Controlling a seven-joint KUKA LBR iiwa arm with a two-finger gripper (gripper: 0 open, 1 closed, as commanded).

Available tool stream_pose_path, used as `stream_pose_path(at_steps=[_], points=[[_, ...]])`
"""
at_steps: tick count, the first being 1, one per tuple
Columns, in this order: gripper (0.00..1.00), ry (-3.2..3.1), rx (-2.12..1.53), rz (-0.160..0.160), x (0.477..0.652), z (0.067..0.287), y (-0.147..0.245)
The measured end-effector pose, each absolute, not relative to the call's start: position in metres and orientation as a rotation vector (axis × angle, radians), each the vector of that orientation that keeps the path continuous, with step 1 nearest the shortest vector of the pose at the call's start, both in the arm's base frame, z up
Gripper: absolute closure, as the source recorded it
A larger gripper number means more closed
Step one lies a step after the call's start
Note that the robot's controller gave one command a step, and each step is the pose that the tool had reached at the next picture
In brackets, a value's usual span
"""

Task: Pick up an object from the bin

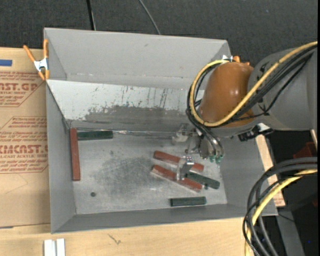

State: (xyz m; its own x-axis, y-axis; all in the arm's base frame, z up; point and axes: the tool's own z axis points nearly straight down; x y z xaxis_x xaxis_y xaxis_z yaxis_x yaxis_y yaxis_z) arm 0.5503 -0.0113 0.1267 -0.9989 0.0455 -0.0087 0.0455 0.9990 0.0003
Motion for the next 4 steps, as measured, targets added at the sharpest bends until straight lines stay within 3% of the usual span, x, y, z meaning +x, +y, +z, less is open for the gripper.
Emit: stream_pose_path(at_steps=[1, 2, 3, 4], points=[[1.00, 3.139, 0.071, 0.002, 0.548, 0.123, -0.011], [0.00, 3.139, 0.072, 0.002, 0.548, 0.123, -0.011], [0.00, 3.139, 0.072, 0.002, 0.548, 0.123, -0.011], [1.00, 3.127, 0.215, 0.003, 0.547, 0.076, 0.000]])
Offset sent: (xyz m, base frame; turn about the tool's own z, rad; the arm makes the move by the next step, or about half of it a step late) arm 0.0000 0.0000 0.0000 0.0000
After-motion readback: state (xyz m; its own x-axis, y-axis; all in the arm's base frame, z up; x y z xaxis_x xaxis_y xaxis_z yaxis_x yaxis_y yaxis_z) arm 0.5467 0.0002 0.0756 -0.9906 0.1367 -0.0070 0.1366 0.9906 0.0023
